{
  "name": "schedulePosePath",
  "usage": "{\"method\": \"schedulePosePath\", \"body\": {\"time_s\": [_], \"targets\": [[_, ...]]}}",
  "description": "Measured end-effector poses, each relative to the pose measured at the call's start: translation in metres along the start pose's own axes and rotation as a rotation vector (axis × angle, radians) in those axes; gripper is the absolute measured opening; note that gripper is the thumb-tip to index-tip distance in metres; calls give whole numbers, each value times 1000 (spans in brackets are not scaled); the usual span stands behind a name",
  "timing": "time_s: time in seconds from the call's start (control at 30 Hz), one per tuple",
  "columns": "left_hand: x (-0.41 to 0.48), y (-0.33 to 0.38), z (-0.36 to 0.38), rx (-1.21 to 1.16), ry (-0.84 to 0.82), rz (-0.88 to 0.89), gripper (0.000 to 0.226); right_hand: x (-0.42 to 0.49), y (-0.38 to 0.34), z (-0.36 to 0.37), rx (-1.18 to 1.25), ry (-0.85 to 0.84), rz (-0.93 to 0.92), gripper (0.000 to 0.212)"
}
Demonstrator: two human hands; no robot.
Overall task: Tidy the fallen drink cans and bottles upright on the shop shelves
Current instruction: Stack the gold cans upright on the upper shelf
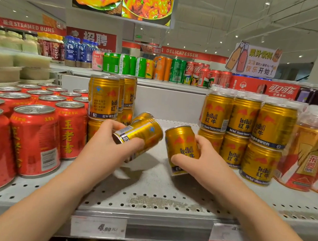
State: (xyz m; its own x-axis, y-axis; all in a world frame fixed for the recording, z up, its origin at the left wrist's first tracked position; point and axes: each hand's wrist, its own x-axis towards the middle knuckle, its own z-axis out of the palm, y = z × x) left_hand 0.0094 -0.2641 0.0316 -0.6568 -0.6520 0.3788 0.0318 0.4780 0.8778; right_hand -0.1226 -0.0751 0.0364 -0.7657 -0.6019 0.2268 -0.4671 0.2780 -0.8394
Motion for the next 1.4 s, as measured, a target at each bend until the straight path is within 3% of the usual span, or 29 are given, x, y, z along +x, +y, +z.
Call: {"method": "schedulePosePath", "body": {"time_s": [0.13,0.27,0.33,0.4,0.6,0.73,0.97,1.2,1.33,1.4], "targets": [[5,15,7,-457,-156,-124,71,-13,6,-6,60,-47,-108,81],[7,35,20,-623,-187,-72,39,-15,10,-12,36,-71,-184,94],[6,43,30,-597,-180,-30,24,-17,13,-12,40,-95,-188,99],[7,50,40,-548,-155,9,23,-17,17,-9,94,-128,-189,90],[8,50,58,-490,-152,79,72,-16,20,-7,89,-167,-229,69],[4,44,54,-408,-209,160,50,-11,25,-9,88,-181,-251,71],[5,51,48,-275,-327,252,49,1,24,-12,28,-190,-259,73],[13,63,50,-158,-393,268,30,7,25,-12,-10,-164,-256,62],[21,55,49,-232,-432,222,33,14,34,-14,26,-150,-191,85],[25,50,50,-234,-440,197,42,14,36,-15,7,-144,-176,79]]}}
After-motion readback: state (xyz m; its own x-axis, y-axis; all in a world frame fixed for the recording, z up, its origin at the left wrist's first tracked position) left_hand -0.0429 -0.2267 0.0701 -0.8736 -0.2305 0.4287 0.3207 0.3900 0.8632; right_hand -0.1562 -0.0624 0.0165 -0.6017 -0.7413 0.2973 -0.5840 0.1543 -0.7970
